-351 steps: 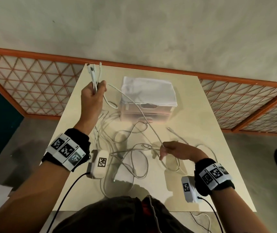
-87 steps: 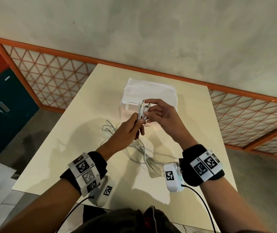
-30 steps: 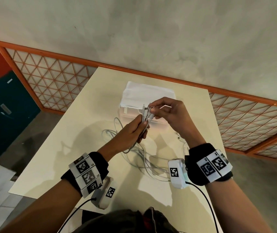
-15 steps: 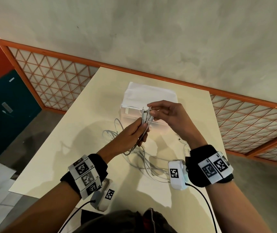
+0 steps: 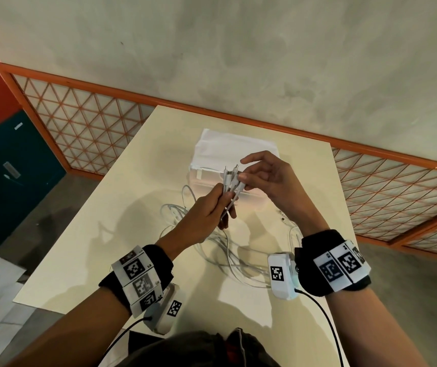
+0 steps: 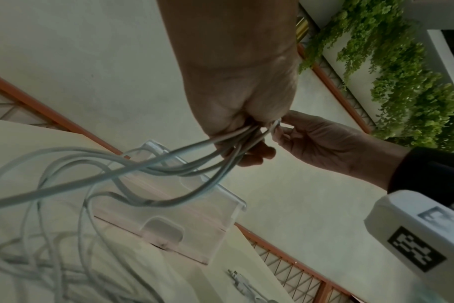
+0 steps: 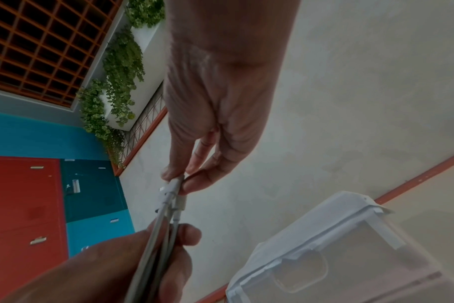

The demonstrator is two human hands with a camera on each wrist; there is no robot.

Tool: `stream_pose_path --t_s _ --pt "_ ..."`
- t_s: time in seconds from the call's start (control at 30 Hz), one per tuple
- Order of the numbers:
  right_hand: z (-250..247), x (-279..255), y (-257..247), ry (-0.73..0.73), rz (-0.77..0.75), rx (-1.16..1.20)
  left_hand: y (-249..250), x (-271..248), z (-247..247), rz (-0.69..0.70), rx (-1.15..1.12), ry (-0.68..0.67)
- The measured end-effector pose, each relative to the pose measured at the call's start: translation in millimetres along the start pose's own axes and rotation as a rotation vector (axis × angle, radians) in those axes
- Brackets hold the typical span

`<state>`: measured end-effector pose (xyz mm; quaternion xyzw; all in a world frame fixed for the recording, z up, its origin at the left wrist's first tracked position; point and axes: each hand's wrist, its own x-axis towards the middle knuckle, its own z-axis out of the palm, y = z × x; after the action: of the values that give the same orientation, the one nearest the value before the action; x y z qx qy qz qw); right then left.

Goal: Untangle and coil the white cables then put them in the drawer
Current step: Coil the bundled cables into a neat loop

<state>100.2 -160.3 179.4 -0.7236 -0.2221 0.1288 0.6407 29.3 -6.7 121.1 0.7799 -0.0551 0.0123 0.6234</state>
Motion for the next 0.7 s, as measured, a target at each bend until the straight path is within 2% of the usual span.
stream_pose_path --t_s 0.2,0.5,0.7 --pt "-3.8 0.2 0.3 -0.094 0.037 -0.029 -0.3 -1.3 0.8 -0.005 0.000 0.043" --pt "-8.3 5.9 0.8 -0.001 -0.004 -0.004 -1.7 -0.8 -4.8 -0.009 0.057 0.007" --pt "-9.8 7.7 -2.8 0.000 -0.016 -0.020 -0.2 -1.7 -2.6 0.018 0.105 0.003"
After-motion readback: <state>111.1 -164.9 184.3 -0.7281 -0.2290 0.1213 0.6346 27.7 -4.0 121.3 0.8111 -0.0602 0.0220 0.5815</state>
